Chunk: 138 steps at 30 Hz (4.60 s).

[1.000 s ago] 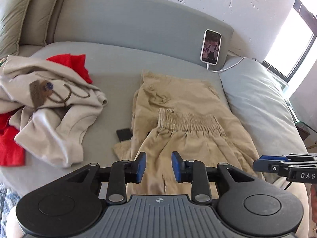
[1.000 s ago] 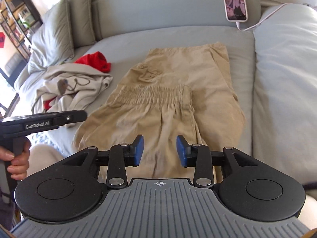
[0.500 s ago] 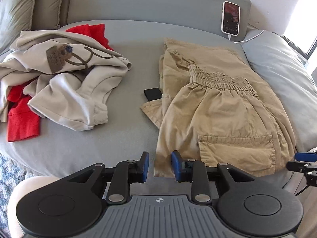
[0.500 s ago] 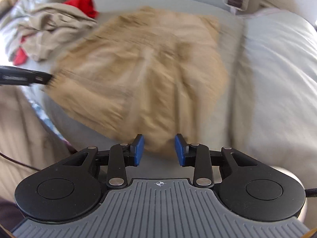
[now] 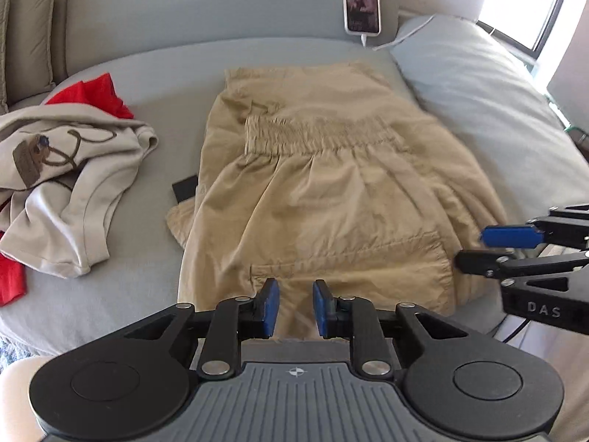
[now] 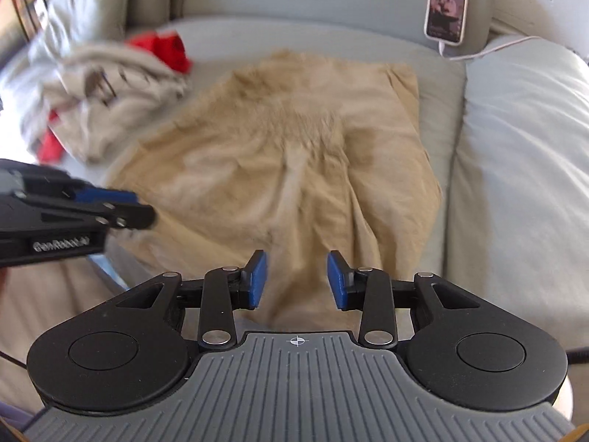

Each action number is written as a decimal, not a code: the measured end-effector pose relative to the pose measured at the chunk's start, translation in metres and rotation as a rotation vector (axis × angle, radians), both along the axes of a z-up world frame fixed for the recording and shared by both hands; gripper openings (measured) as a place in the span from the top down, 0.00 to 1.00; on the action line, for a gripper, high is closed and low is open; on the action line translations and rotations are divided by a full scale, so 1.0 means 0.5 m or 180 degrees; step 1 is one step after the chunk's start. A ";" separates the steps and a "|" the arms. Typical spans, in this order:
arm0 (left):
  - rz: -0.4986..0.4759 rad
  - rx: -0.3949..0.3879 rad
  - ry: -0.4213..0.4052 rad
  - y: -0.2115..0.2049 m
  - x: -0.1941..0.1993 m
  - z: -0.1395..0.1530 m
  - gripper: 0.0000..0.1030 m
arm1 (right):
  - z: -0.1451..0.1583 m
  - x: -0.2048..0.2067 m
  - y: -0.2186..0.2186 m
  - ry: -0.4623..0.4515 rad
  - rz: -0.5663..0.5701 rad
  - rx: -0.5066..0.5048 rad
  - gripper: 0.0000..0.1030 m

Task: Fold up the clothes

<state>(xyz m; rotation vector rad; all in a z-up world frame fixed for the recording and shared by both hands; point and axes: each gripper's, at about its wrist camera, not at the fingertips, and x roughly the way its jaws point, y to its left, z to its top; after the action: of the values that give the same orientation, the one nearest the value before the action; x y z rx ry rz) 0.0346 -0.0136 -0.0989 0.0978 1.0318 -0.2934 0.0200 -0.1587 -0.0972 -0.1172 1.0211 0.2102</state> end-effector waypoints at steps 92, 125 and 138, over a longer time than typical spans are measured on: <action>0.1042 -0.1825 0.0039 0.268 -0.047 0.110 0.52 | 0.029 0.003 -0.124 -0.0485 0.0860 0.0746 0.97; -0.0024 -0.0457 0.0029 0.063 0.049 -0.027 0.91 | 0.162 -0.092 -0.121 -0.0713 0.0029 0.0651 0.41; 0.0026 -0.0390 0.0059 0.062 0.048 -0.011 0.91 | -0.031 0.127 0.024 -0.0227 -0.0297 0.0232 0.54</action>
<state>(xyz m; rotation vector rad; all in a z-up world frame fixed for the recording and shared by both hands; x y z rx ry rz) 0.0585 0.0176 -0.1044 -0.0197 1.0299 -0.3499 0.0836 -0.1466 -0.1125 -0.0106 0.9444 0.1571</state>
